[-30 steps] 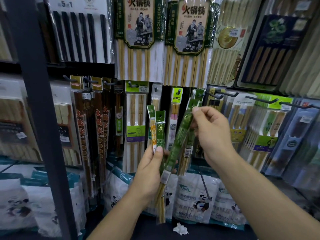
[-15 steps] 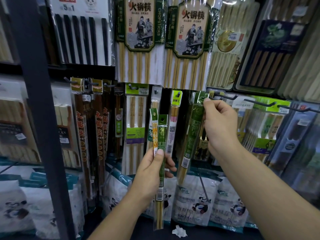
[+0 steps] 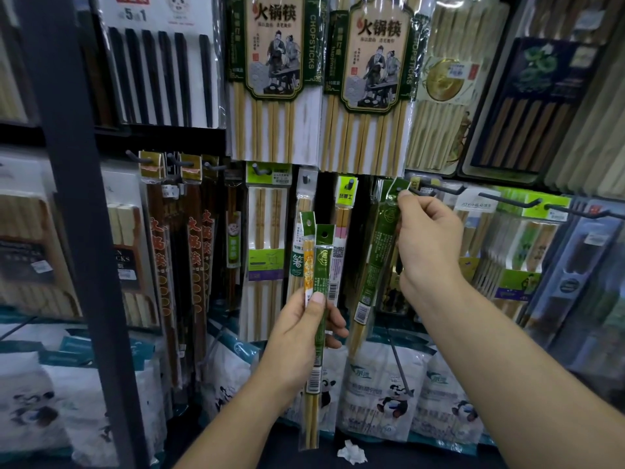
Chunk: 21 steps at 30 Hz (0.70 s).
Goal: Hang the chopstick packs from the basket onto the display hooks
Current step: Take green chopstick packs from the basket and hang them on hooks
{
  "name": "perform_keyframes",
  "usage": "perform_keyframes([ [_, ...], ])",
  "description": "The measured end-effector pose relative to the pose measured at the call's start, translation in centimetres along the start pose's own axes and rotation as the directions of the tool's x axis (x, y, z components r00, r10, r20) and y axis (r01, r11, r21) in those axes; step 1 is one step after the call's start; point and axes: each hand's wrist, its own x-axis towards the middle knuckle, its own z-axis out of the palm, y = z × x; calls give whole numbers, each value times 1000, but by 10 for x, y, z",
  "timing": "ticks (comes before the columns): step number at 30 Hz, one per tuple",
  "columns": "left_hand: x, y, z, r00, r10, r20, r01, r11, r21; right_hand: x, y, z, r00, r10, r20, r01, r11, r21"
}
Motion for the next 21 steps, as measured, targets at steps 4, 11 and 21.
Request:
perform_keyframes([
  [4,1,0,-1,1000,-2,2,2,1000,-7,-1,0,1,1000,24,-10,-24,999,26],
  [11,0,1,0,1000,-4,7,4,1000,1,8,11,1,1000,-14,-12,14,1000,-24],
  [21,-3,6,1,999,38,32,-38,999,-17,6,24,-2,996,-46,-75,34,989,-147],
])
